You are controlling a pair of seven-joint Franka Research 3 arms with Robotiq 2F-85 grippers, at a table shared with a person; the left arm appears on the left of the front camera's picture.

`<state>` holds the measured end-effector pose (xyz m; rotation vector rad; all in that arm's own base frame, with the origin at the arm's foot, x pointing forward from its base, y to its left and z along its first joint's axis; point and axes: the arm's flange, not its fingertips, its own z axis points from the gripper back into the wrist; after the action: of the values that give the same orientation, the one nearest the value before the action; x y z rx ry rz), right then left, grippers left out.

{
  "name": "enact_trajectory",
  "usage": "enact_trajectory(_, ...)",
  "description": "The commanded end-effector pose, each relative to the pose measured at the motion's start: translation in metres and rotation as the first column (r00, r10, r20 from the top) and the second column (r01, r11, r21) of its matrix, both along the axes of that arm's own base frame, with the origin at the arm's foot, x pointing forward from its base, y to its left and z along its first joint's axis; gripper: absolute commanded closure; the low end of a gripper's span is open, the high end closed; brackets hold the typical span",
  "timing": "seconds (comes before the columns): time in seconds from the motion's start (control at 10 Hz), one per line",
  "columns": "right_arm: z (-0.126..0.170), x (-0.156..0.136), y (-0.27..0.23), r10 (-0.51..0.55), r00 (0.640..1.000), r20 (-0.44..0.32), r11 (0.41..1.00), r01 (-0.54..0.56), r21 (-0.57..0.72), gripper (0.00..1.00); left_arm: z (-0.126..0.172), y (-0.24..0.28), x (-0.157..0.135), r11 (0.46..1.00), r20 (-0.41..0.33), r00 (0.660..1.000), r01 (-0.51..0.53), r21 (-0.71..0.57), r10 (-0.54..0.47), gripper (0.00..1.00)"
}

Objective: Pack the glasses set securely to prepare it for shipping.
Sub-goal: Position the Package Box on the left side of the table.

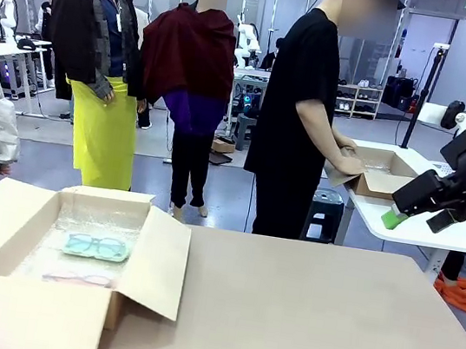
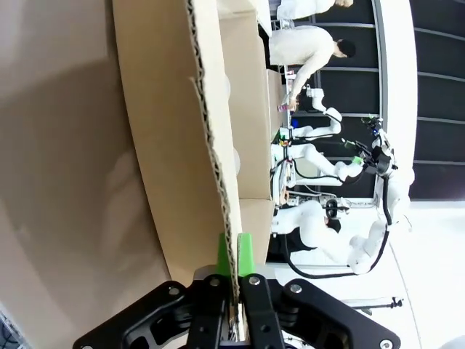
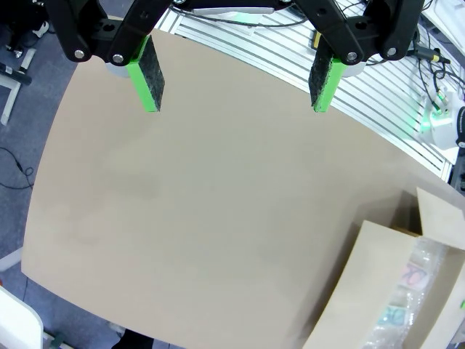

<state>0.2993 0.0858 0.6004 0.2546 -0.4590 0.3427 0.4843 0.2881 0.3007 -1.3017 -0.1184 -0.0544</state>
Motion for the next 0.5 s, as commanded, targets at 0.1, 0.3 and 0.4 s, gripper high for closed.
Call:
enact_trajectory(0.1, 0.001, 0.001, 0.001, 0.009, 1.0, 0.013, 1.0, -0.009, -0.003, 0.0, 0.009, 0.048, 0.019, 0.999, -0.041, 0.998, 0.051, -0.01, -0.051, 1.0)
enact_trajectory(0.3, 0.001, 0.001, 0.001, 0.009, 1.0, 0.013, 1.0, -0.009, -0.003, 0.0, 0.013, 0.065, 0.018, 0.998, -0.046, 0.997, 0.056, 0.002, -0.055, 1.0)
enact_trajectory(0.4, 0.001, 0.001, 0.001, 0.009, 1.0, 0.013, 1.0, -0.009, -0.003, 0.0, 0.014, 0.07, 0.017, 0.998, -0.043, 0.997, 0.058, 0.005, -0.057, 1.0)
